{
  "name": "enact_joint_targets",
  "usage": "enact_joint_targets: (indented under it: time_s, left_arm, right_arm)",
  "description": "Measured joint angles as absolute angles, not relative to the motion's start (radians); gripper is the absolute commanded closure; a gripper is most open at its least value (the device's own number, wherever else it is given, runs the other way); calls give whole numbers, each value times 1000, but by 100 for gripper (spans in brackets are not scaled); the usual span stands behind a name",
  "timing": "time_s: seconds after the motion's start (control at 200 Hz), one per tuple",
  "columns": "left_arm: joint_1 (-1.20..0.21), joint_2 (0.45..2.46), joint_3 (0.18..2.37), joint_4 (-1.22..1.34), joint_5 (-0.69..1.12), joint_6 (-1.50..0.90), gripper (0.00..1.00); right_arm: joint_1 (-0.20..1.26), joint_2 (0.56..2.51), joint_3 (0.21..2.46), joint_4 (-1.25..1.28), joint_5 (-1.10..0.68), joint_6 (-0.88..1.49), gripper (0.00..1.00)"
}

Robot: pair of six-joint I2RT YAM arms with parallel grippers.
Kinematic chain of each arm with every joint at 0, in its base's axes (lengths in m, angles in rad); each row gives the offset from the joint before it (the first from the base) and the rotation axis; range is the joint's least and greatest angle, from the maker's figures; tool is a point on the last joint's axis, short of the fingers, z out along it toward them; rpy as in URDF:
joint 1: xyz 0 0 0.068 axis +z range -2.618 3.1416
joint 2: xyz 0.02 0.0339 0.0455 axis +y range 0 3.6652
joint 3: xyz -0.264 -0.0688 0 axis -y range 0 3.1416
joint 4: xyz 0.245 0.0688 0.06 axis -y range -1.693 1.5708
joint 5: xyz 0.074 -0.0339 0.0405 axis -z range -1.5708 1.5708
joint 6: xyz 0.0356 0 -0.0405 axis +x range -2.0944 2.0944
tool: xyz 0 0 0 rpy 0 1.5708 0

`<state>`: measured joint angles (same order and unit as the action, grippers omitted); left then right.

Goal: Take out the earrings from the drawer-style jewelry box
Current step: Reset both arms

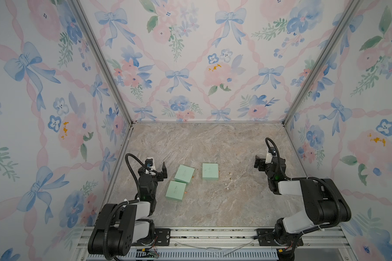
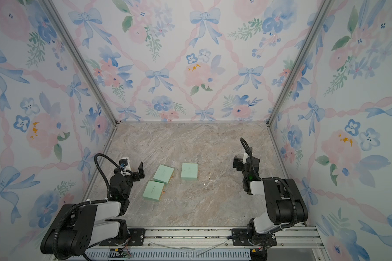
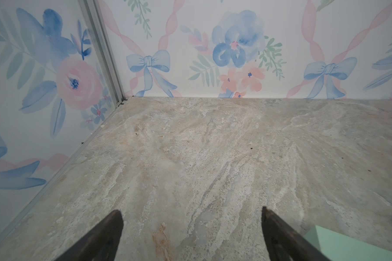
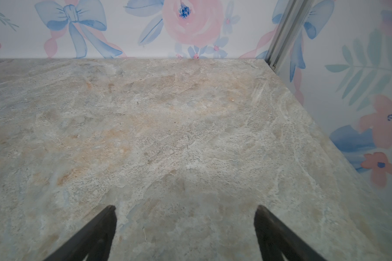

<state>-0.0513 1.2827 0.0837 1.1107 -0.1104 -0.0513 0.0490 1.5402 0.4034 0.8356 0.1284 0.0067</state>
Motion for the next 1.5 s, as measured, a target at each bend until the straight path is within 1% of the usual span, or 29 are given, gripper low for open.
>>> enact_joint_targets:
  time_s: [0.205, 0.295, 0.655, 1.5]
  left_arm:
    - [-51, 1478, 105, 1241, -89, -33, 3]
    - [-51, 1538, 126, 1253, -78, -25, 2]
    - [-26, 1539, 251, 1158, -44, -11, 2]
    - [-23, 1539, 253, 1126, -44, -11, 2]
  right_arm:
    - [49, 1540, 403, 835, 128, 6, 4]
    - [49, 1540, 403, 835, 128, 6, 4]
    - [49, 1540, 403, 835, 128, 6, 4]
    - [49, 1540, 403, 835, 128, 6, 4]
